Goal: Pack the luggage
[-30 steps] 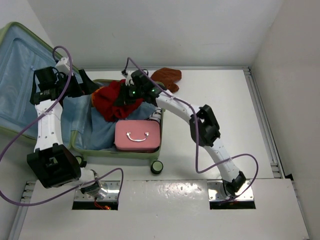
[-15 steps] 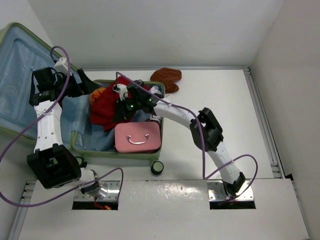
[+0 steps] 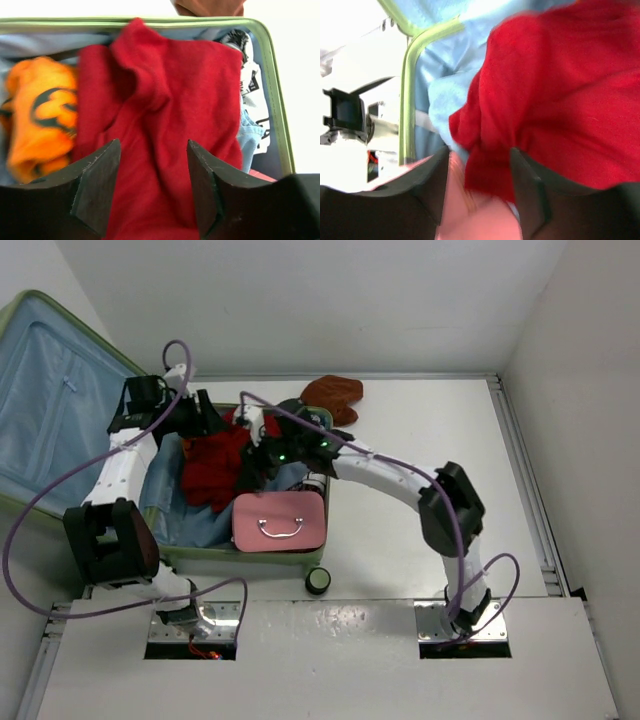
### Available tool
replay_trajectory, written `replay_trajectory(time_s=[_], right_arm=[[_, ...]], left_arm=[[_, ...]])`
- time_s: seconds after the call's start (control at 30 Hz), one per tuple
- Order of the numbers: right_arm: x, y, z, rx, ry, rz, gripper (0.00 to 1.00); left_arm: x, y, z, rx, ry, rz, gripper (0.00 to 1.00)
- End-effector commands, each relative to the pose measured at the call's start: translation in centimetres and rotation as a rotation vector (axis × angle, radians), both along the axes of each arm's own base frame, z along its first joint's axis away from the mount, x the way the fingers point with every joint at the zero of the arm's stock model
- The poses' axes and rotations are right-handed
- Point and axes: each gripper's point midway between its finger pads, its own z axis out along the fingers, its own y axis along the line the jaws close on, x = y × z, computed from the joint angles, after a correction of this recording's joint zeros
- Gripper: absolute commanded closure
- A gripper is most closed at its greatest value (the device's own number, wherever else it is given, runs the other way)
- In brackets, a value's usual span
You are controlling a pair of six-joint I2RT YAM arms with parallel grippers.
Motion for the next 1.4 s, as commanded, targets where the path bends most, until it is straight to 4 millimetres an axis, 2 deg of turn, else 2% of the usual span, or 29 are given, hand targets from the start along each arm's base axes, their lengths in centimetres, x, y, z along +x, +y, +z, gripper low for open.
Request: replay_trajectory(time_s=[0.0, 0.03, 0.07, 0.1, 0.2, 0.27, 0.3, 0.33, 0.37, 0.4, 0.43, 0.47, 0.5, 0.53, 0.57, 0.6, 0.63, 0.7, 0.73, 0.77, 0.8, 0.87, 0.9, 1.03, 1.2, 1.23, 1.3, 1.33, 1.37], right_arm=[[3.4, -2.2, 8.2, 0.206, -0.141, -0.113, 0.52], [5.7, -4.0, 8.4, 0.224, -0.131, -0.205, 0.63], [6.6, -5.2, 11.2, 0.276, -0.182, -0.258, 0.68], [7.4, -6.4, 9.6, 0.248, -0.173, -0.318, 0.73], [11.8, -11.2, 11.3, 0.254, -0.233, -0.516, 0.84], [13.7, -13.6, 10.0, 0.193, -0.234, -0.597, 0.85], [16.2, -15.5, 9.8, 0.166, -0.243, -0.692, 0.81], [17.2, -17.3, 8.2, 0.109, -0.189, -0.741, 0.63], [19.4, -19.1, 8.3, 0.103, -0.177, -0.805, 0.55], [20.5, -19.7, 6.7, 0.073, -0.146, -0.83, 0.48], [21.6, -20.7, 6.8, 0.052, -0.14, -0.862, 0.44], [24.4, -23.2, 4.4, -0.004, -0.113, -0.928, 0.39], [25.2, -24.1, 3.2, -0.034, -0.093, -0.953, 0.35], [27.1, -24.5, 6.1, 0.01, -0.135, -0.977, 0.32], [28.5, -26.5, 2.9, -0.051, -0.073, -1.018, 0.3], [29.4, -27.0, 1.2, -0.065, -0.055, -1.03, 0.29], [30.4, -28.1, 1.4, -0.061, -0.069, -1.052, 0.28], [32.4, -28.5, -0.6, -0.085, -0.111, -1.045, 0.23], [33.0, -28.7, -2.8, -0.118, -0.098, -1.048, 0.22], [33.4, -28.8, -3.7, -0.133, -0.09, -1.052, 0.2], [34.3, -28.8, -6.4, -0.162, -0.07, -1.052, 0.17], [35.4, -28.1, -5.8, -0.137, -0.101, -1.041, 0.15], [35.7, -27.8, -8.0, -0.151, -0.095, -1.02, 0.11], [35.7, -25.0, -8.4, -0.074, -0.097, -0.921, 0.01], [33.8, -22.2, -11.6, -0.136, -0.064, -0.83, 0.01], [33.4, -21.9, -13.2, -0.159, -0.044, -0.812, 0.03], [33.6, -21.9, -13.1, -0.179, -0.019, -0.815, 0.09], [31.9, -22.4, -16.5, -0.263, 0.081, -0.824, 0.27], [31.9, -22.7, -16.6, -0.28, 0.092, -0.841, 0.34]], left_arm=[[2.3, -1.0, 0.9, 0.021, -0.087, -0.006, 0.4], [2.6, -2.0, 0.8, 0.021, -0.095, -0.031, 0.42], [3.1, -2.6, 1.3, 0.013, -0.112, -0.038, 0.44], [3.7, -3.3, 1.0, 0.013, -0.123, -0.055, 0.45], [4.9, -5.9, 1.1, 0.013, -0.131, -0.082, 0.49], [5.7, -7.2, -1.3, 0.062, -0.089, -0.074, 0.5], [5.7, -7.3, -2.5, 0.083, -0.048, -0.059, 0.52], [6.4, -6.6, -4.4, 0.132, -0.001, -0.01, 0.53], [6.2, -6.5, -6.0, 0.167, 0.039, -0.001, 0.53], [6.3, -5.8, -6.8, 0.195, 0.072, 0.028, 0.54], [5.8, -5.2, -7.9, 0.221, 0.118, 0.049, 0.57], [5.8, -3.2, -9.2, 0.263, 0.156, 0.1, 0.61], [5.1, -2.3, -10.0, 0.275, 0.192, 0.121, 0.63], [4.0, -1.5, -11.6, 0.287, 0.252, 0.121, 0.66], [3.7, 0.2, -12.2, 0.297, 0.27, 0.153, 0.71], [3.0, 1.1, -12.9, 0.303, 0.3, 0.172, 0.75], [2.6, 1.8, -13.0, 0.311, 0.303, 0.176, 0.77], [1.1, 2.4, -13.5, 0.293, 0.315, 0.144, 0.75], [1.1, 2.0, -12.9, 0.253, 0.301, 0.124, 0.7], [0.7, 2.3, -12.8, 0.209, 0.301, 0.114, 0.55], [0.6, 1.3, -11.9, 0.139, 0.279, 0.065, 0.44], [0.5, 0.8, -10.7, 0.086, 0.252, 0.034, 0.27], [0.5, 0.4, -9.9, 0.069, 0.232, 0.016, 0.25], [0.6, 0.1, -7.5, 0.063, 0.17, 0.004, 0.23], [0.9, 0.7, -4.9, 0.076, 0.123, 0.022, 0.23], [0.7, 1.0, -4.7, 0.075, 0.126, 0.031, 0.23], [1.1, 1.6, -3.7, 0.077, 0.107, 0.046, 0.23], [0.9, 1.6, -3.4, 0.071, 0.109, 0.051, 0.23], [1.2, 2.0, -2.8, 0.073, 0.093, 0.061, 0.23]])
